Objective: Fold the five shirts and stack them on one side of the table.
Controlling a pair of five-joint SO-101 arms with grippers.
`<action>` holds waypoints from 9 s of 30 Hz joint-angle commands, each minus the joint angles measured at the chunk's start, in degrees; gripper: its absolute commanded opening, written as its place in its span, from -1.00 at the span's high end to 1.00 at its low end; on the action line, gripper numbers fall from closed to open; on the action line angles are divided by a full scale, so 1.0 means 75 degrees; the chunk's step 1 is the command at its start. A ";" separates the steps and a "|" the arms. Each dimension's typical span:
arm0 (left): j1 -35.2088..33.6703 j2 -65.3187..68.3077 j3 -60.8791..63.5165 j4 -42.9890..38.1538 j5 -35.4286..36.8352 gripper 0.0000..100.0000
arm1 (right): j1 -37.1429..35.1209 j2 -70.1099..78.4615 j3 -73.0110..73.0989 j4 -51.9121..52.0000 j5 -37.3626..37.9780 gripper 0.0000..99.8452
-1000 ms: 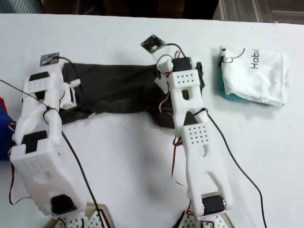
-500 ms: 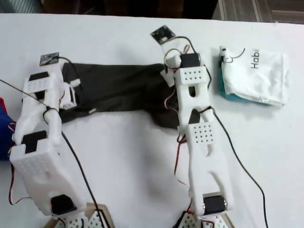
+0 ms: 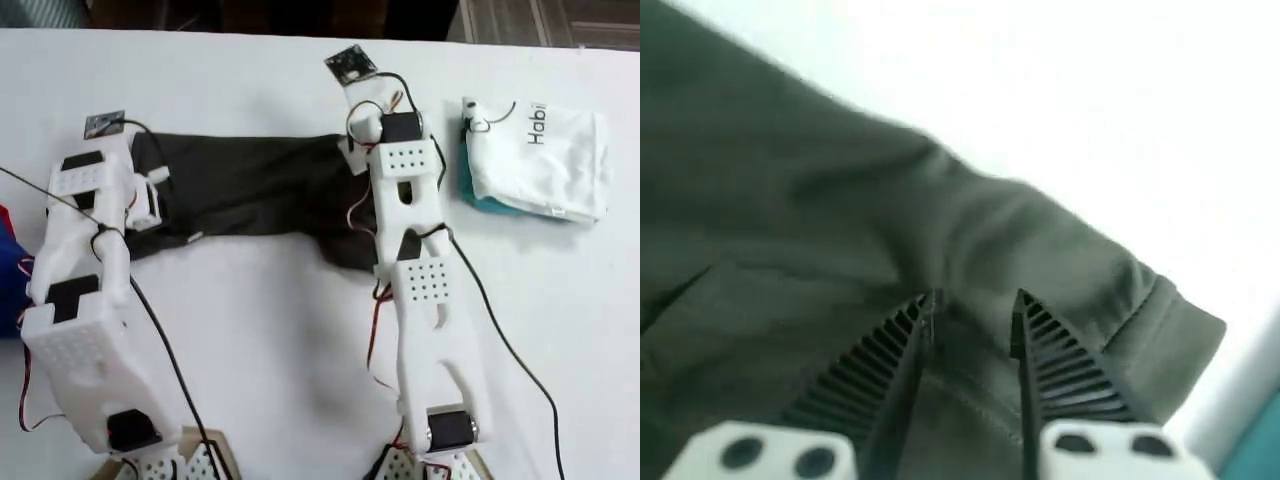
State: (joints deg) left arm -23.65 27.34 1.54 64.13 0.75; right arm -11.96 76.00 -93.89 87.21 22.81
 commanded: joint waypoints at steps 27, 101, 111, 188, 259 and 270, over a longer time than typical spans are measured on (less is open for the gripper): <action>-0.0258 -0.0023 0.0064 0.0059 -0.0070 0.66 | 0.0369 -0.0111 -0.0129 0.1412 0.0867 0.83; -0.0258 -0.0023 0.0064 0.0059 -0.0070 0.66 | 0.0322 -0.2303 0.1852 0.1846 0.0867 0.95; -0.0258 -0.0023 0.0064 0.0059 -0.0070 0.66 | 0.0240 -0.2409 -0.0246 0.1741 0.2192 0.96; -0.0258 -0.0023 0.0064 0.0047 -0.0070 0.66 | 0.2350 -0.2936 0.2755 0.1881 0.4196 0.96; -0.0270 -0.0023 0.0064 0.0047 -0.0070 0.66 | 0.0111 -0.1307 0.0152 0.0358 0.1758 0.38; -0.0258 -0.0023 0.0064 0.0047 -0.0070 0.66 | 0.0381 -0.2842 0.0258 0.1905 0.1735 0.44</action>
State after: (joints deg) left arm -23.65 27.34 1.54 64.13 0.75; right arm -9.67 61.49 -91.78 100.04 36.00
